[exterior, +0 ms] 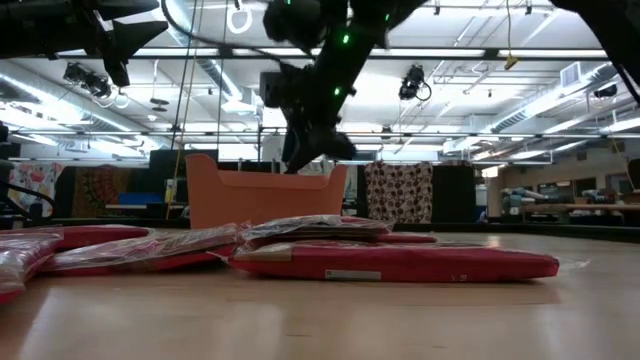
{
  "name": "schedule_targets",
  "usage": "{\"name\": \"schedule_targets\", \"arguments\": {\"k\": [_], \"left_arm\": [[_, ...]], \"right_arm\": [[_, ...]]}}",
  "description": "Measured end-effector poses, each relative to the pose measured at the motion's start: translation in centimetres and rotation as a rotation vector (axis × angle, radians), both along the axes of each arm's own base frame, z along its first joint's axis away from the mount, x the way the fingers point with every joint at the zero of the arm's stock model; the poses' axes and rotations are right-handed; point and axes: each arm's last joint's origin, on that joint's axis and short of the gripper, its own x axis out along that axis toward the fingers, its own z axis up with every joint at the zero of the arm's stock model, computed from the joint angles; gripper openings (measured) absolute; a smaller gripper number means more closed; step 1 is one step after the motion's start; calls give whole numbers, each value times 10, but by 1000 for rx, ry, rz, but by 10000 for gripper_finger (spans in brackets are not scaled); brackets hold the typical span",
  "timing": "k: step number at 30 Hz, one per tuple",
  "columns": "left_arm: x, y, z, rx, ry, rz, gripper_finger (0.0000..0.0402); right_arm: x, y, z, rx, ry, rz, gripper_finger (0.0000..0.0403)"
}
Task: Sort popcorn bags into baskets
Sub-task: Put the red popcorn bag into the orange bin
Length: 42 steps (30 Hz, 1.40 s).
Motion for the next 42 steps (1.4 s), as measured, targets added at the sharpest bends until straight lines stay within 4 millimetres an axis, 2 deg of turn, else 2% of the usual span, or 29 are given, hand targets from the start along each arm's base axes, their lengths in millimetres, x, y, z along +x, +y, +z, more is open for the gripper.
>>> {"name": "schedule_targets", "arguments": {"k": [3, 6, 12, 17, 21, 28, 32, 36, 42], "left_arm": [[0, 0, 0, 0, 0, 0, 156], [0, 0, 0, 0, 2, 0, 156], [0, 0, 0, 0, 4, 0, 156], [0, 0, -1, 0, 5, -1, 156], [0, 0, 0, 0, 5, -1, 156], [0, 0, 0, -1, 0, 1, 156], [0, 0, 0, -4, -2, 6, 156], [0, 0, 0, -4, -2, 6, 156], [0, 0, 0, -7, -3, 6, 156]], "right_arm": [[-1, 31, 4, 16, -8, 58, 140], [-3, 55, 3, 115, -11, 114, 140], [-24, 82, -7, 251, 176, 112, 149], [-44, 103, -10, 212, 341, 120, 151], [-58, 120, -29, 177, 422, 153, 151], [-77, 163, -56, 58, 383, 262, 151], [-86, 171, -70, 10, 359, 256, 151], [-85, 175, -77, -70, 257, 245, 151], [-85, 177, -90, -62, 180, 287, 151]]}}
